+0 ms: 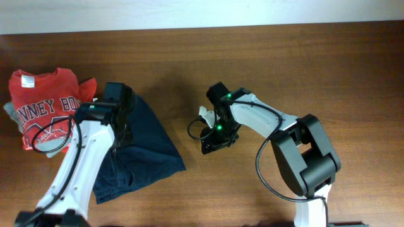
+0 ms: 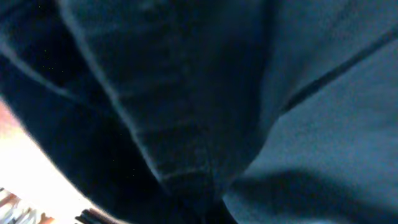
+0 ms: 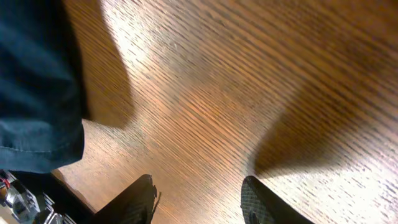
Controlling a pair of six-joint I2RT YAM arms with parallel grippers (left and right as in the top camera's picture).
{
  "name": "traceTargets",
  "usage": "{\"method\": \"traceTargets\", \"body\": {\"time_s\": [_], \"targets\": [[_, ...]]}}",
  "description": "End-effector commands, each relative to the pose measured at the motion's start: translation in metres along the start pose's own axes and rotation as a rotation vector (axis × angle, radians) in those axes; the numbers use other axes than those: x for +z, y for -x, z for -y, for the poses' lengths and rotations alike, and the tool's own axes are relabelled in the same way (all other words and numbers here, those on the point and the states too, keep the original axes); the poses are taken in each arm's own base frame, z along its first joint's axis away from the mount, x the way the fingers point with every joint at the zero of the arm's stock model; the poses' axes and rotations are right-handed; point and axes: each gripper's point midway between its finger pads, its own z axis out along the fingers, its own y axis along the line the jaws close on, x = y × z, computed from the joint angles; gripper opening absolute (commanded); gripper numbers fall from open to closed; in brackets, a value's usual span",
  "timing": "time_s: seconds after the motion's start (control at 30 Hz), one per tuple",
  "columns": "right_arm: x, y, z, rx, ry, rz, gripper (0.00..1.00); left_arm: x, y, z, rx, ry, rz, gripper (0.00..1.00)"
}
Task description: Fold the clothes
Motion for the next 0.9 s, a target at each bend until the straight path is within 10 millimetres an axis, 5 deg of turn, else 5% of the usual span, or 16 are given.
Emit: {"method": "traceTargets", "body": {"time_s": [0.0,0.43,0.63,0.87], "targets": [[0.003,-0.005,0.006,-0.009,-0.021,-0.021,0.50,0.015,-0.003,-0.007,-0.036,0.050,-0.054,0.00],[0.003,-0.010,0.009,-0.019,-0.043,-0.039,0.50,0.054,-0.017,-0.043,-0.196,0.122,-0.215,0.01],[0.003,-0.010,0.009,-0.019,-0.043,-0.040,0.50,0.084,-0.042,-0.052,-0.216,0.159,-0.314,0.00],[0.003,-0.011,0.009,-0.016,-0.043,-0.046,0.50,0.106,-0.047,-0.073,-0.232,0.264,-0.285,0.01]]}}
